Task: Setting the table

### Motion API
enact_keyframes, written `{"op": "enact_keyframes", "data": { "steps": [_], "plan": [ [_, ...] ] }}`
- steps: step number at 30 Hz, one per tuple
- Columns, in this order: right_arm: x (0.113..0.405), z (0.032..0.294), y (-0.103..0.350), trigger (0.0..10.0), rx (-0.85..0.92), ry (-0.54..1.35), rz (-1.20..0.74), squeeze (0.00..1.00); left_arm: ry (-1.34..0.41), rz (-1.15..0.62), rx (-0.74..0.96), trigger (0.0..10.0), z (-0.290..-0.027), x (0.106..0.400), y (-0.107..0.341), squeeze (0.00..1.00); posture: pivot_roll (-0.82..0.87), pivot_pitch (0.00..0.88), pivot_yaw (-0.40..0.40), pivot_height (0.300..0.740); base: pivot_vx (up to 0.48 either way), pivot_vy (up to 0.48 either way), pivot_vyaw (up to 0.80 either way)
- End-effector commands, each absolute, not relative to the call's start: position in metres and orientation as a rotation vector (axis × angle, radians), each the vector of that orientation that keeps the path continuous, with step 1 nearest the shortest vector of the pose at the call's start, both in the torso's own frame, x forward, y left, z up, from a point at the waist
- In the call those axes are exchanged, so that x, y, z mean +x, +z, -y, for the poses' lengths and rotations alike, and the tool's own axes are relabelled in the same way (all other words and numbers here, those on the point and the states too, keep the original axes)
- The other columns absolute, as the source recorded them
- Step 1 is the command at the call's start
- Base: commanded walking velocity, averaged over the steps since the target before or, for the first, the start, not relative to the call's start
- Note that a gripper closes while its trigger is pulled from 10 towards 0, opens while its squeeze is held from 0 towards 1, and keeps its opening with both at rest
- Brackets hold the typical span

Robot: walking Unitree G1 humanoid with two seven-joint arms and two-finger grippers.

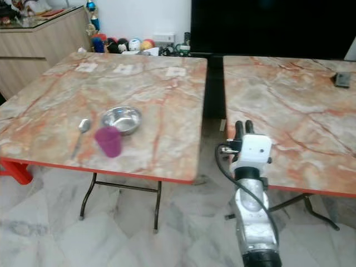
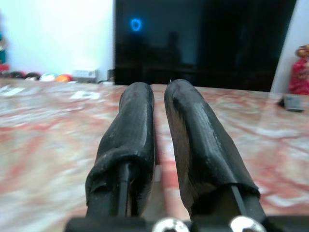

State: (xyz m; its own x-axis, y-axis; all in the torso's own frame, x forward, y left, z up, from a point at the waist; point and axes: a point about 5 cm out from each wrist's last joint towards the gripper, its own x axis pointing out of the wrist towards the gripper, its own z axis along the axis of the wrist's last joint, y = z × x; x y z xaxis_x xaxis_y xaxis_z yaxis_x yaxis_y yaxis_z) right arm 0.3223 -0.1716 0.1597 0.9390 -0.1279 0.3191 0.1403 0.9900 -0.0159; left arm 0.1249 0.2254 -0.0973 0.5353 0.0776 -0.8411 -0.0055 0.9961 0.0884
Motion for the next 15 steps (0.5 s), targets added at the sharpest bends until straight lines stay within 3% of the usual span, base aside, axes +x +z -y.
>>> {"op": "enact_keyframes", "data": {
  "steps": [1,15],
  "plan": [
    [0.3234,0.1625,0.1638,10.0,-0.038,-0.108,0.339,0.00,0.053,-1.046,0.090,10.0,-0.2297,0.1140,-0.1001,0.00,0.01,0.069,0.001,0.740,0.000,0.480,0.00],
    [0.3236,0.1610,0.1639,10.0,-0.040,-0.099,0.337,0.00,0.051,-1.046,0.093,10.0,-0.2299,0.1137,-0.1001,0.00,0.01,0.072,0.000,0.740,0.000,0.480,0.00]
  ]
}}
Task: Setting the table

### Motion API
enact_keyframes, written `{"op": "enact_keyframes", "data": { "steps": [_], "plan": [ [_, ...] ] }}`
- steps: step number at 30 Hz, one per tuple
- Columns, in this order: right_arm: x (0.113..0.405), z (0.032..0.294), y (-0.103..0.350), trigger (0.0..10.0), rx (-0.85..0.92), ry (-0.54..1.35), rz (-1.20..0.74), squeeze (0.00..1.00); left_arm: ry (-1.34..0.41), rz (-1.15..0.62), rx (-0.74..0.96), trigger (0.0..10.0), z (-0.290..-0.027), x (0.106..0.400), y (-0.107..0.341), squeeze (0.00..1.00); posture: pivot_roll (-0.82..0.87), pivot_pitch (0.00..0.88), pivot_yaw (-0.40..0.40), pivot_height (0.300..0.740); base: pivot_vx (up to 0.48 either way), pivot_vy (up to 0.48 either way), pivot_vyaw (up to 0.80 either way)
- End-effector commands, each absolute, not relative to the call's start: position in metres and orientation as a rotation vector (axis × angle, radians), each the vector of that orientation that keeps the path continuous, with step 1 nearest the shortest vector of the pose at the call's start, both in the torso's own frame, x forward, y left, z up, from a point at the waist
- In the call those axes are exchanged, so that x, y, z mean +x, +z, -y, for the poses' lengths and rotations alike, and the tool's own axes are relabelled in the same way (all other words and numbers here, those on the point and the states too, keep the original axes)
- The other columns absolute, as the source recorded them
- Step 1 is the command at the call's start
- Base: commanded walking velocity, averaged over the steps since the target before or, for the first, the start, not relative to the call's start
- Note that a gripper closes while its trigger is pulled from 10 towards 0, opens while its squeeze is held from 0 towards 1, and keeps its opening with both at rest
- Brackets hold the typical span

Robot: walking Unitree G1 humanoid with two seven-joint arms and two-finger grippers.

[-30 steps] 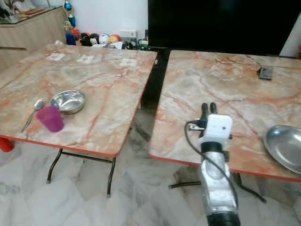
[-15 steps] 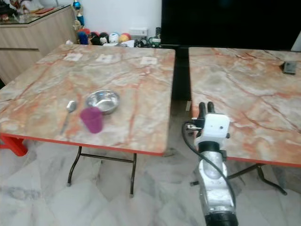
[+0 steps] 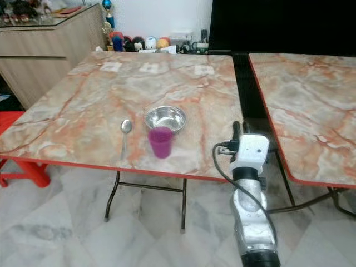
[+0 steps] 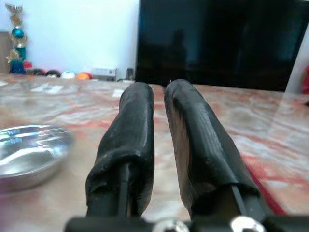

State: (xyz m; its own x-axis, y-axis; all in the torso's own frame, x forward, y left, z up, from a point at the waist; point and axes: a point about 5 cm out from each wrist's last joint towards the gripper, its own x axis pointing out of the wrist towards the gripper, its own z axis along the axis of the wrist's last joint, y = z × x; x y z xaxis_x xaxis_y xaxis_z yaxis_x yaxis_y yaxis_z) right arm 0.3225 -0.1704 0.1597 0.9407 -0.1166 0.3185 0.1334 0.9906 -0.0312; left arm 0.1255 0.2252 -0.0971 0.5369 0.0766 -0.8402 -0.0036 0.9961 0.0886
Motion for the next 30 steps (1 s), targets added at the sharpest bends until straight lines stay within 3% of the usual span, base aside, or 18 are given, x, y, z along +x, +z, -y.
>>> {"op": "enact_keyframes", "data": {
  "steps": [1,17,30],
  "plan": [
    [0.3235,0.1610,0.1639,10.0,-0.040,-0.099,0.337,0.00,0.051,-1.046,0.093,10.0,-0.2299,0.1137,-0.1001,0.00,0.01,0.072,0.000,0.740,0.000,0.480,0.00],
    [0.3242,0.1580,0.1620,10.0,-0.039,-0.086,0.327,0.00,0.050,-1.046,0.095,10.0,-0.2300,0.1136,-0.1001,0.00,0.02,0.073,0.001,0.740,0.000,0.479,0.00],
    [0.3242,0.1592,0.1586,10.0,-0.034,-0.088,0.313,0.00,0.050,-1.038,0.097,10.0,-0.2304,0.1140,-0.0996,0.00,0.02,0.075,0.002,0.740,0.000,0.000,0.00]
  ]
}}
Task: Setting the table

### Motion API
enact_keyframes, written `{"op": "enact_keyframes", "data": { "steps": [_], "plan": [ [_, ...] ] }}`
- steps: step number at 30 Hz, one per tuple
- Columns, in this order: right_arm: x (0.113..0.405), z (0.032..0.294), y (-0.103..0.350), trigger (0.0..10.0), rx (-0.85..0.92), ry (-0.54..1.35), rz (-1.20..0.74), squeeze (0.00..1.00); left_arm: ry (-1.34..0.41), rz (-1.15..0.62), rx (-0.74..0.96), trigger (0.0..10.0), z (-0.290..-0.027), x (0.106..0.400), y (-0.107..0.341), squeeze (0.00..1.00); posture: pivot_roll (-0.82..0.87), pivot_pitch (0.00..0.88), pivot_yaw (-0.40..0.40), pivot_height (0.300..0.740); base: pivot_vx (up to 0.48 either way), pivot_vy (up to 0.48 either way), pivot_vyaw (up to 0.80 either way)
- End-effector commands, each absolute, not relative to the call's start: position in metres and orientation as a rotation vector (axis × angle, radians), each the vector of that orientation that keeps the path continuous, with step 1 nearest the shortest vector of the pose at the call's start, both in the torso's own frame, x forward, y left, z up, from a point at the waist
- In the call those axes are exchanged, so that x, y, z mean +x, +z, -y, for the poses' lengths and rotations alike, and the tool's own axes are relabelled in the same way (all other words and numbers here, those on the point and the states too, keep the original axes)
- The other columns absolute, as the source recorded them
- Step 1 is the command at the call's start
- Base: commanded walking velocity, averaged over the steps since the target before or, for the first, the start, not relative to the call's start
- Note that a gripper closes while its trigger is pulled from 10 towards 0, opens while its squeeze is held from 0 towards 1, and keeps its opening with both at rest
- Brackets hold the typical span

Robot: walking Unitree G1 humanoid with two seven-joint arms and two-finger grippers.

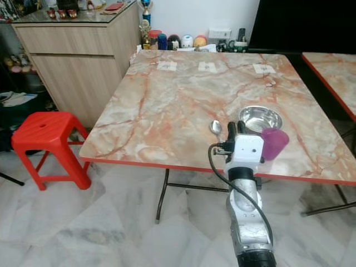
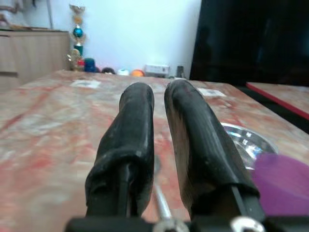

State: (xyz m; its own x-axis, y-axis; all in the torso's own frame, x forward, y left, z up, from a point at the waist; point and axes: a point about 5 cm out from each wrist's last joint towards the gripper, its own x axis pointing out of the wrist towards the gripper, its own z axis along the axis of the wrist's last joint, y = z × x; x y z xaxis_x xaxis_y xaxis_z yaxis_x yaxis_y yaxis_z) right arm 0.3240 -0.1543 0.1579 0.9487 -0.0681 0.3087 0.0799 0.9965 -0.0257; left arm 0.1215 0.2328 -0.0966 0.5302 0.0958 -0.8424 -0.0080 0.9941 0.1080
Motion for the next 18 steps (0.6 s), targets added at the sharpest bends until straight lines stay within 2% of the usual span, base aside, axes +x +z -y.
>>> {"op": "enact_keyframes", "data": {
  "steps": [1,16,18],
  "plan": [
    [0.3243,0.1597,0.1579,10.0,-0.033,-0.090,0.309,0.00,0.051,-1.033,0.091,10.0,-0.2302,0.1143,-0.0995,0.00,0.02,0.075,0.002,0.740,0.000,0.000,0.00],
    [0.3240,0.1615,0.1529,10.0,-0.028,-0.088,0.284,0.00,0.047,-1.037,0.091,10.0,-0.2302,0.1142,-0.0996,0.00,0.02,0.076,0.003,0.740,0.000,0.000,0.00],
    [0.3241,0.1599,0.1532,10.0,-0.043,-0.077,0.286,0.00,0.048,-1.037,0.092,10.0,-0.2303,0.1143,-0.0995,0.00,0.02,0.076,0.003,0.740,0.266,0.000,0.00]
  ]
}}
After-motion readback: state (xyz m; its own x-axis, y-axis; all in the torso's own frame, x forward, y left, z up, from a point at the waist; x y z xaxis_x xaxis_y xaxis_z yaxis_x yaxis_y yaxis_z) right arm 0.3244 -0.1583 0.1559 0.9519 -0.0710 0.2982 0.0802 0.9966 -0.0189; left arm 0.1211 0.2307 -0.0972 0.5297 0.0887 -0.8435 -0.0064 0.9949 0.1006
